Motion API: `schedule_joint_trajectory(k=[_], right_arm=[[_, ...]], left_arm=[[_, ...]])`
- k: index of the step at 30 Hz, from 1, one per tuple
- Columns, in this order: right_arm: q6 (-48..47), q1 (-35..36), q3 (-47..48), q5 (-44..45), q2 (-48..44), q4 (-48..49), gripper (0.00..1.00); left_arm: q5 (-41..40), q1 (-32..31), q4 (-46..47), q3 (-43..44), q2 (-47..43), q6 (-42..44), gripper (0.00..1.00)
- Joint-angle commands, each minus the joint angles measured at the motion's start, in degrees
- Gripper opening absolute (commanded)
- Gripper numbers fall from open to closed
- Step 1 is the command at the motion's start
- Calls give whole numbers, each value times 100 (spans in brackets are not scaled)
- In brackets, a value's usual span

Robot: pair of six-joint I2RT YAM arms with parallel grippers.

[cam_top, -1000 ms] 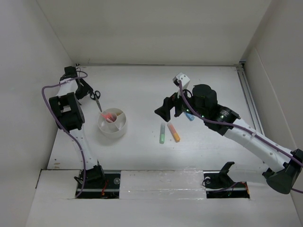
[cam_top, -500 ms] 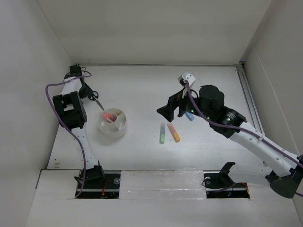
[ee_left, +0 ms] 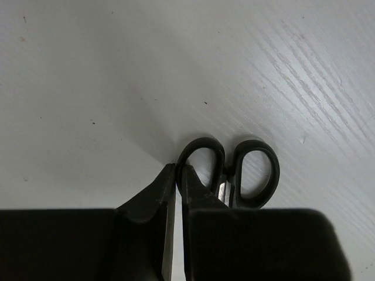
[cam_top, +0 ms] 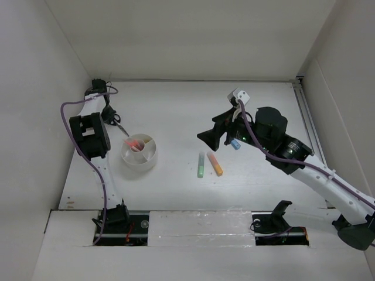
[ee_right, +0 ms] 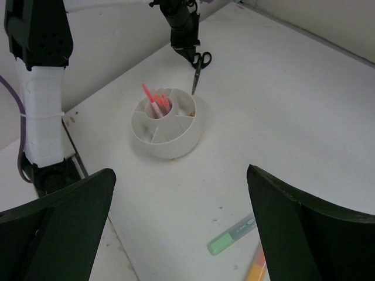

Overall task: Sort the stationery into containers
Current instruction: Pick up the scissors from the center of the board.

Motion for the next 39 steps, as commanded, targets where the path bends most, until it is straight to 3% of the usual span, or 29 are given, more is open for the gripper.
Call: schedule_joint_trajectory(k=[1, 11, 17, 26, 32, 37, 39], right_arm=[[-71, -38, -7, 17, -176, 256, 100], [-71, -38, -59, 79, -299, 255, 100], [-71, -38, -60, 79, -299, 308, 100], [-18, -38, -113, -246, 44, 492, 100], [-18, -153, -245, -904, 272, 1265, 100], [114, -153, 71, -1581, 851, 1626, 100], [175, -153, 194, -1643, 931, 1697, 100]], left_arm=[[-5, -1, -450, -145, 351, 34, 0], [-250, -1, -380, -374, -26, 9, 0], [-1120, -1, -134, -926, -1765, -237, 0], [-999, -54, 700, -1858, -4479, -72, 0], [-1419, -940, 1439, -2474, -5808, 394, 0], [-867, -1116, 1920, -2886, -6817, 657, 0], [-1224, -1362, 2264, -3430, -7162, 816, 0]])
